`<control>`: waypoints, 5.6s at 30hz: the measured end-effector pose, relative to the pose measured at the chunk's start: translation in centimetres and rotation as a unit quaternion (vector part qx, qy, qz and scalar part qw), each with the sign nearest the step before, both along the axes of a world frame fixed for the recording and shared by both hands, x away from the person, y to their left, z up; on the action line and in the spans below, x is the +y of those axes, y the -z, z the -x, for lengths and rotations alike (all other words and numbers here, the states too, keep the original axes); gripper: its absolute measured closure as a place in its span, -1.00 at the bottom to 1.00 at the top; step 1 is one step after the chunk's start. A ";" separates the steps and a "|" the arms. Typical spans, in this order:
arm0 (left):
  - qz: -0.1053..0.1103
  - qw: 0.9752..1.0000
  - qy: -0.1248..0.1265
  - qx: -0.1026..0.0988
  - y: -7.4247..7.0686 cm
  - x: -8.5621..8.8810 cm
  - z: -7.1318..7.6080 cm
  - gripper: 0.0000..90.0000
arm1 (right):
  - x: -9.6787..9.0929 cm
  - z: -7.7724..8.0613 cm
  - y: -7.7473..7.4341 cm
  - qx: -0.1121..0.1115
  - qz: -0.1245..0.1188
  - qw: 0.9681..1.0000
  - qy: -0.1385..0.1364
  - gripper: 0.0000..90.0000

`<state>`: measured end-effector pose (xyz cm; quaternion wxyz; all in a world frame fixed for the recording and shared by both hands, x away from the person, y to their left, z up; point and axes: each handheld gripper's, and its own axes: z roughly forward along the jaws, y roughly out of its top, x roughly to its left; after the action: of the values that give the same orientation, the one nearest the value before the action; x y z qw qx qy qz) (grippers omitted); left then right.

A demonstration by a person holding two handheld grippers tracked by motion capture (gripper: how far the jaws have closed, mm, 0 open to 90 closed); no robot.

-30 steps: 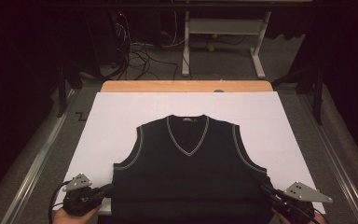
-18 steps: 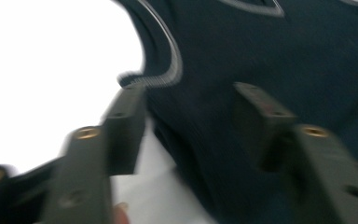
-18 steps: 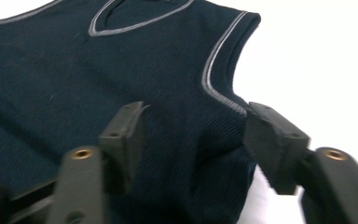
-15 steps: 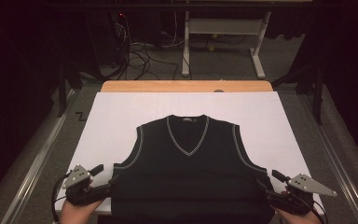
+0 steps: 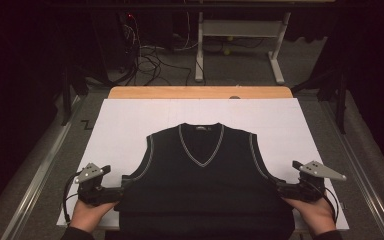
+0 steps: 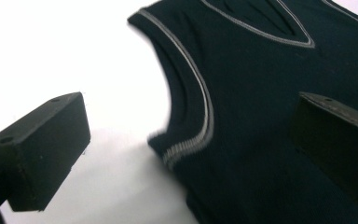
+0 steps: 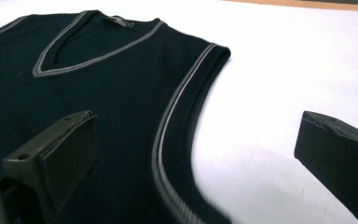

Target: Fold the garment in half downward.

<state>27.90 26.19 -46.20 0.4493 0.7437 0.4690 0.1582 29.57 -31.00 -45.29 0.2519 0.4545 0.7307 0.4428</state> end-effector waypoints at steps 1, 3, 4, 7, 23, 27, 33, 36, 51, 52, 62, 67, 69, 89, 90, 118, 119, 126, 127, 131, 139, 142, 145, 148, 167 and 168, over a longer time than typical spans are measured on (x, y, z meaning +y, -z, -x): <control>-0.003 1.000 0.001 -0.002 -0.2 -0.2 -0.5 -1.00 | 0.2 -0.5 -0.2 -0.002 0.005 1.000 0.001 -1.00; -0.008 1.000 0.001 -0.001 -0.7 -0.6 -1.6 -1.00 | 0.6 -1.4 -0.5 -0.005 0.010 1.000 0.003 -1.00; -0.010 1.000 0.001 0.001 -0.9 -0.8 -2.2 -1.00 | 0.7 -1.9 -0.7 -0.008 0.011 1.000 0.004 -1.00; -0.010 1.000 -0.004 0.002 -1.4 -1.3 -3.9 -1.00 | 1.1 -3.4 -1.1 -0.008 0.012 1.000 0.012 -1.00; -0.003 0.998 -0.027 0.048 -1.6 -3.2 -12.1 -1.00 | 3.0 -9.1 -0.5 0.022 0.028 0.999 0.010 -0.99; -0.004 0.997 -0.036 0.073 -1.0 -3.5 -13.7 -1.00 | 3.6 -10.7 -0.4 0.031 0.030 0.999 0.022 -0.98; -0.004 0.989 -0.059 0.136 0.3 -4.2 -15.1 -0.96 | 4.9 -12.9 -0.4 0.060 0.048 0.997 0.022 -0.79; -0.009 0.988 -0.053 0.146 0.8 -4.9 -15.4 -0.81 | 5.5 -13.9 0.0 0.077 0.052 0.995 0.031 -0.64; -0.072 0.985 -0.073 0.139 0.9 -7.5 -15.6 -0.15 | 7.2 -15.7 1.9 0.116 0.082 0.988 0.055 -0.21; -0.073 0.985 -0.071 0.137 0.9 -7.6 -15.5 -0.07 | 7.2 -15.6 1.9 0.115 0.081 0.989 0.050 -0.10; -0.067 0.989 -0.040 0.129 1.0 -7.9 -15.2 0.55 | 7.4 -15.0 1.6 0.120 0.071 0.990 0.039 0.72; -0.052 0.993 -0.051 0.094 -0.1 -7.8 -14.9 0.60 | 7.5 -14.7 1.1 0.098 0.075 0.991 0.042 0.74; -0.032 0.995 -0.058 0.076 -1.0 -7.4 -14.7 0.61 | 7.3 -14.5 0.5 0.087 0.073 0.993 0.041 0.75; -0.006 0.993 -0.057 -0.101 -11.7 -6.7 -14.1 0.61 | 5.6 -12.8 -9.8 -0.101 0.036 0.992 0.064 0.74; -0.001 0.993 -0.059 -0.106 -12.0 -6.6 -14.1 0.60 | 5.6 -12.8 -10.3 -0.108 0.032 0.992 0.064 0.74; 0.001 0.998 0.013 -0.054 -5.7 -5.4 -7.5 0.59 | 5.0 -7.1 -6.3 -0.078 0.035 0.996 0.007 0.75; -0.002 0.999 0.015 -0.049 -5.3 -5.3 -7.2 0.58 | 4.9 -6.6 -6.0 -0.078 0.034 0.996 0.002 0.74; 0.012 0.998 0.032 -0.045 -3.6 -4.8 -4.1 0.59 | 4.4 -3.4 -3.6 -0.071 0.022 0.997 -0.015 0.74; 0.014 0.998 0.034 -0.047 -3.4 -4.8 -3.5 0.59 | 4.3 -2.8 -3.2 -0.073 0.022 0.997 -0.014 0.74; 0.011 0.997 0.043 -0.056 -2.9 -4.8 -1.4 0.59 | 3.8 -1.1 -1.8 -0.068 0.010 0.998 -0.016 0.75; 0.008 0.995 0.071 -0.063 -1.5 -4.6 2.8 0.58 | 3.2 3.5 -1.2 -0.074 0.010 0.996 -0.041 0.74; 0.021 0.995 0.075 -0.056 -1.6 -4.5 3.9 0.58 | 2.9 4.5 -1.2 -0.070 0.006 0.997 -0.046 0.74; 0.024 0.995 0.082 -0.058 -2.0 -4.6 5.1 0.58 | 2.6 5.9 -1.4 -0.072 0.003 0.997 -0.041 0.74; 0.020 0.994 0.087 -0.061 -2.6 -4.7 6.4 0.58 | 2.2 7.1 -1.6 -0.070 -0.001 0.997 -0.041 0.74; -0.036 0.995 0.056 0.073 1.6 -4.2 4.2 0.06 | 2.8 5.6 1.7 0.048 0.060 0.996 -0.036 0.49; -0.033 0.996 0.055 0.068 1.3 -4.1 4.3 -0.08 | 2.6 5.6 1.6 0.047 0.052 0.997 -0.032 0.39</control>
<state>23.60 22.14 -47.51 0.4000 0.7916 0.4514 0.0979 23.93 -28.36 -46.91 0.2263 0.4370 0.7780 0.3906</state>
